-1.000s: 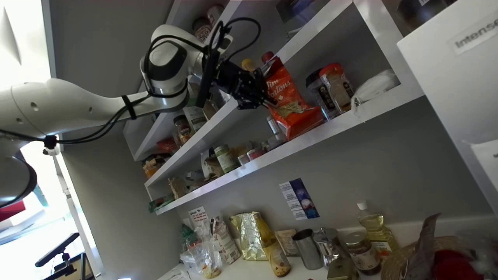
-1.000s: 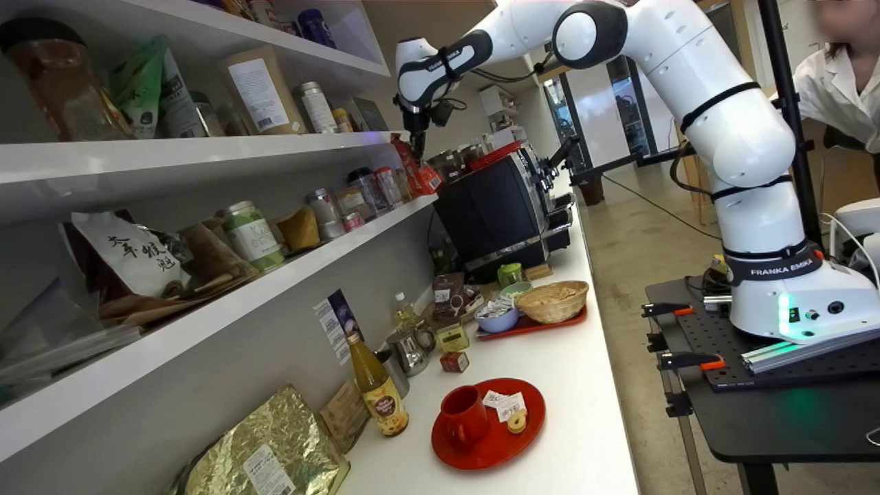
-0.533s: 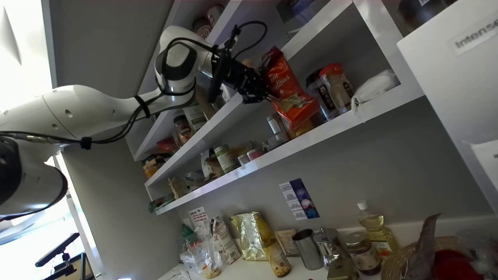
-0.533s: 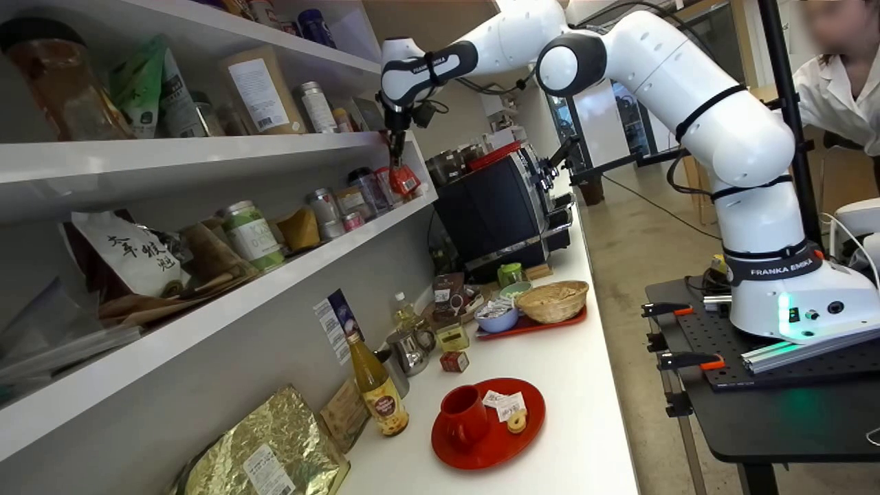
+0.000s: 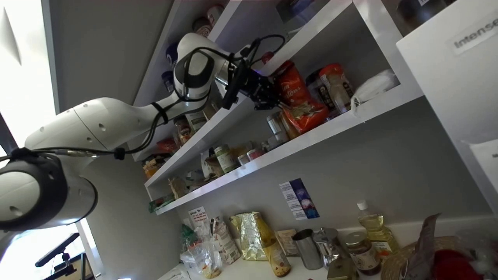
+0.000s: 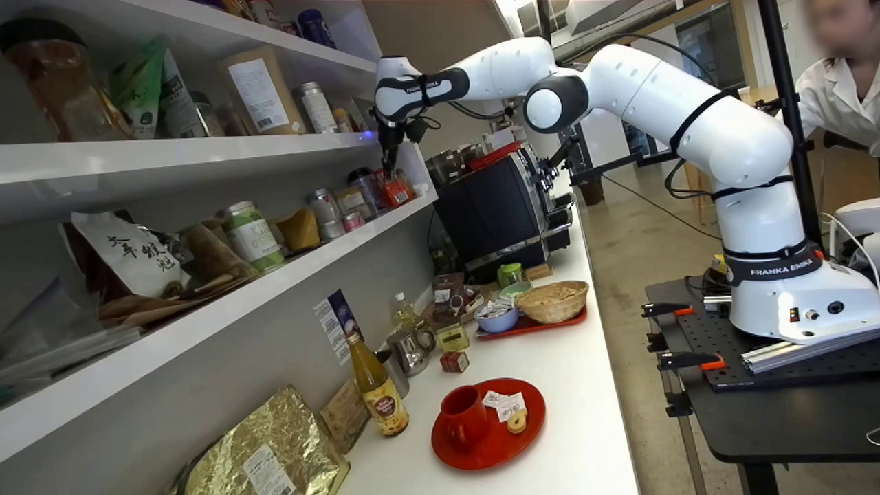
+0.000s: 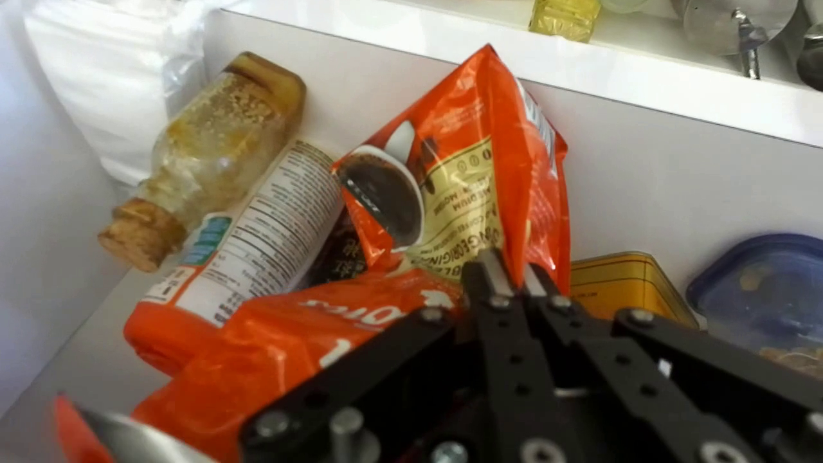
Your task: Put the orange packet on the bottom shelf.
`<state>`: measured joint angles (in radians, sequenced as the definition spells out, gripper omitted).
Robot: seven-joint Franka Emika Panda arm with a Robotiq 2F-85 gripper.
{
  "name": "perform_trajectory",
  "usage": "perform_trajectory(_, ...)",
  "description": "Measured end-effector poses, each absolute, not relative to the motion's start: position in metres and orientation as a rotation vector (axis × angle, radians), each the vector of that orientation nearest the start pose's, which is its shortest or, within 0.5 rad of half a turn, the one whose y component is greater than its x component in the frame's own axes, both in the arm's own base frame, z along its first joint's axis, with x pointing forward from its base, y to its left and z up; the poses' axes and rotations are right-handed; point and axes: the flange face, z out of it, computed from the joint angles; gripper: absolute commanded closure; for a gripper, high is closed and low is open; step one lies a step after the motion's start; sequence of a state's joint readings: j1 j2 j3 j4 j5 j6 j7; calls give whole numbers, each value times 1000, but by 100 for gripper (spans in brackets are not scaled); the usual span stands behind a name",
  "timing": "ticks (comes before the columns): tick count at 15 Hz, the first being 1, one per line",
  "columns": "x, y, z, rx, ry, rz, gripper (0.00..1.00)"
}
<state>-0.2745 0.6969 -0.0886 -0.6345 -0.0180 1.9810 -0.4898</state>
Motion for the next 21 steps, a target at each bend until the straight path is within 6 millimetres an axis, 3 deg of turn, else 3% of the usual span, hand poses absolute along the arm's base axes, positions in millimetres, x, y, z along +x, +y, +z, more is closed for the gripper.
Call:
perform_trajectory(3,721,-233,661,-3294,-306,-1000,98)
perform_trajectory(4,721,-232,661,-3290,-312,-999,72)
perform_trajectory(6,721,-231,661,-3285,-322,-990,64)
perform_trajectory(15,714,-238,644,-3348,-316,-749,0)
perform_trajectory(21,685,-257,671,-3431,-243,-646,0)
